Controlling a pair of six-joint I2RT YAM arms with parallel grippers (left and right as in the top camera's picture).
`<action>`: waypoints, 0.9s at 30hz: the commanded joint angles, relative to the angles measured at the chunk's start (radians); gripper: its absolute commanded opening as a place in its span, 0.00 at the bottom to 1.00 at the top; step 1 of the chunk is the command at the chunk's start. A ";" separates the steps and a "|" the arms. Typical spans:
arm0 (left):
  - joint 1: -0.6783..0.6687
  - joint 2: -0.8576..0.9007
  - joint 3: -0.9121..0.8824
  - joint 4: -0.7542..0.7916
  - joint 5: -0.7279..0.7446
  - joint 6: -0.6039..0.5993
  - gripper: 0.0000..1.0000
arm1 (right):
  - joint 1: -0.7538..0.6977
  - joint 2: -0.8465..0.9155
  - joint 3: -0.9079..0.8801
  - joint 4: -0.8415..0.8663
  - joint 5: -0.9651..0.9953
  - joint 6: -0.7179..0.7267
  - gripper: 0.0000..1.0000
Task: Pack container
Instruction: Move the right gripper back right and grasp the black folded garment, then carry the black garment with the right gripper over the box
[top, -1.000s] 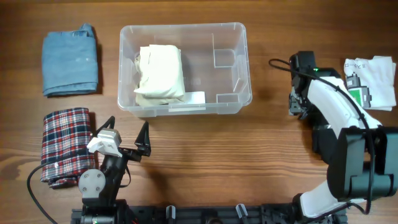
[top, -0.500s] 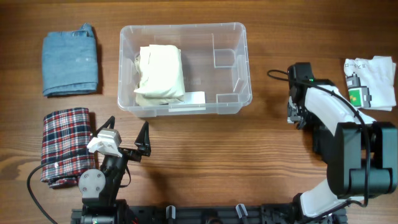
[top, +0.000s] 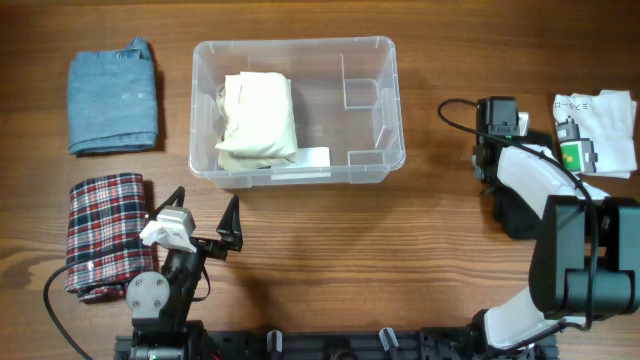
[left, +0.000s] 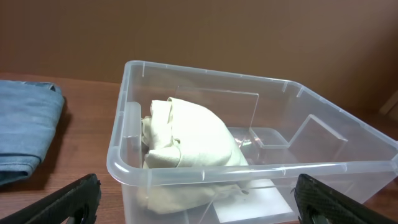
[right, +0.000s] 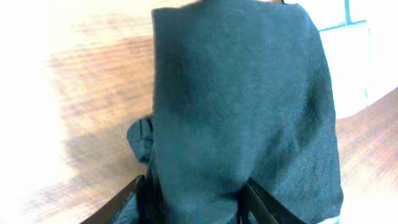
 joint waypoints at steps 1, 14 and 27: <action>0.007 -0.007 -0.006 0.000 0.016 0.020 1.00 | 0.006 0.028 -0.012 0.065 -0.275 -0.044 0.36; 0.007 -0.007 -0.006 0.000 0.016 0.020 1.00 | 0.009 0.024 0.321 -0.072 -0.308 -0.045 0.04; 0.007 -0.007 -0.006 0.000 0.016 0.020 1.00 | 0.018 -0.039 0.591 -0.245 -0.381 -0.043 0.04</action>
